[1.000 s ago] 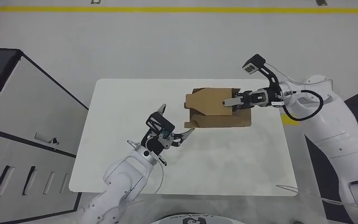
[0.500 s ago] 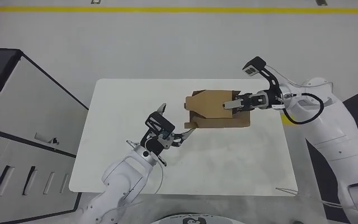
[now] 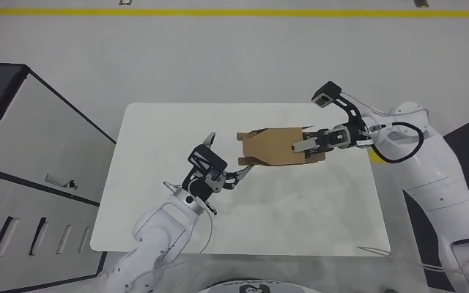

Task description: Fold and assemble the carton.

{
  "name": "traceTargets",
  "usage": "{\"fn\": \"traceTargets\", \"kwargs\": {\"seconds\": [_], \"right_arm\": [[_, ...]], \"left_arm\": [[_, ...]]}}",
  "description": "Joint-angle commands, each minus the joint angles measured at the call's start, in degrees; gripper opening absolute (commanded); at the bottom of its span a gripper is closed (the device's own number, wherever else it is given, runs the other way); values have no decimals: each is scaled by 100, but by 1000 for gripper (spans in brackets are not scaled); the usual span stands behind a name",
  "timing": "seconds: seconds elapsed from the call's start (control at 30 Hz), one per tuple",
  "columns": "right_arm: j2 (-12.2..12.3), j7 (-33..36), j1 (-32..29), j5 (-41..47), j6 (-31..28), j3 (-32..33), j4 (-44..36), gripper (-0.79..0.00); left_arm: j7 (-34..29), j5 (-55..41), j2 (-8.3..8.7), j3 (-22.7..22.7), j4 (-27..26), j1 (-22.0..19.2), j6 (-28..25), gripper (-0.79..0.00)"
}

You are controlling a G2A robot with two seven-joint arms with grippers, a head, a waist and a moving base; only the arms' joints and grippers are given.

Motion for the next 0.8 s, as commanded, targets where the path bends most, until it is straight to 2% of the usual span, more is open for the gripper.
{"fn": "traceTargets", "kwargs": {"seconds": [0.0,0.37,0.77], "right_arm": [[-18,17,1,26,61,-34,4,-785],[-47,17,82,37,323,-290,53,-785],[-36,-324,81,-324,-87,19,273,-785]], "left_arm": [[6,-1,1,0,1,-7,3,0],[-1,42,4,19,27,-56,42,0],[-67,36,10,63,51,-100,-18,0]]}}
